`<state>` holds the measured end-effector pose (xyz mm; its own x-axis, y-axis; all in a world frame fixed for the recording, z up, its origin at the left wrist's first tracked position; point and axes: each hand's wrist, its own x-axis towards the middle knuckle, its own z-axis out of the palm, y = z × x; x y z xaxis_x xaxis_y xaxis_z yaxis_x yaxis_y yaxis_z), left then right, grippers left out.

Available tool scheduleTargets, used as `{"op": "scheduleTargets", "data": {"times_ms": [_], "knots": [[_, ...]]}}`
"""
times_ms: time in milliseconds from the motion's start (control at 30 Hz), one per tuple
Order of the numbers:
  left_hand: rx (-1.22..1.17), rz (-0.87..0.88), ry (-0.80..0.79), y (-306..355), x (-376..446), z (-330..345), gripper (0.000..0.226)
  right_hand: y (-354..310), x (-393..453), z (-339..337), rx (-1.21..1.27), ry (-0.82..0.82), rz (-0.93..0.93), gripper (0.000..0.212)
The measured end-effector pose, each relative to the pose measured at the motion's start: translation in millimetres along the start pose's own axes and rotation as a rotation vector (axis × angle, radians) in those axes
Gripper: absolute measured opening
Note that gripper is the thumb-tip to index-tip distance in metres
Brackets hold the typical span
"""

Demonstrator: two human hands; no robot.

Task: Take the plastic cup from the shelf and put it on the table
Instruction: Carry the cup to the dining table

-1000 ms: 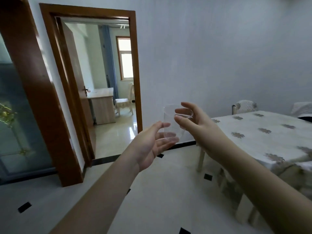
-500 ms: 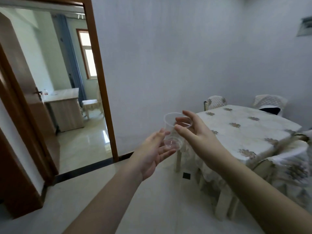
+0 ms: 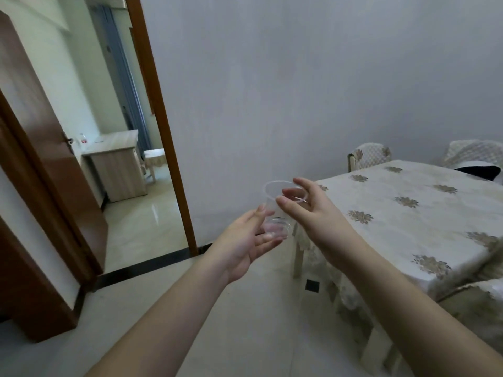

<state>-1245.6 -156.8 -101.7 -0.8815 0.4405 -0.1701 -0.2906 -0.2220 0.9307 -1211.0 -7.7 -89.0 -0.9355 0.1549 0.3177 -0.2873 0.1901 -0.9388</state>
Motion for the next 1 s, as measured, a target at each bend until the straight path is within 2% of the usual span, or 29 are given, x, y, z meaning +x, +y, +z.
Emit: {"op": "scheduleTargets", "data": {"times_ms": [233,433,600,833,1000], "knots": [[-0.055,-0.022,0.049,19,66,-49,0.033,27,73,30,-0.016,-0.025,0.010,0.065],[-0.046,0.003,0.056,51,122,-108,0.039,46,150,84,-0.030,-0.021,0.008,0.082],[-0.066,0.000,0.034,76,174,-152,0.041,64,208,116,-0.027,0.036,0.017,0.079],[-0.081,-0.050,-0.018,83,251,-184,0.040,98,272,129,-0.082,0.084,0.054,0.071],[-0.100,-0.079,-0.027,83,318,-184,0.038,130,328,117,-0.074,0.100,0.059,0.074]]}}
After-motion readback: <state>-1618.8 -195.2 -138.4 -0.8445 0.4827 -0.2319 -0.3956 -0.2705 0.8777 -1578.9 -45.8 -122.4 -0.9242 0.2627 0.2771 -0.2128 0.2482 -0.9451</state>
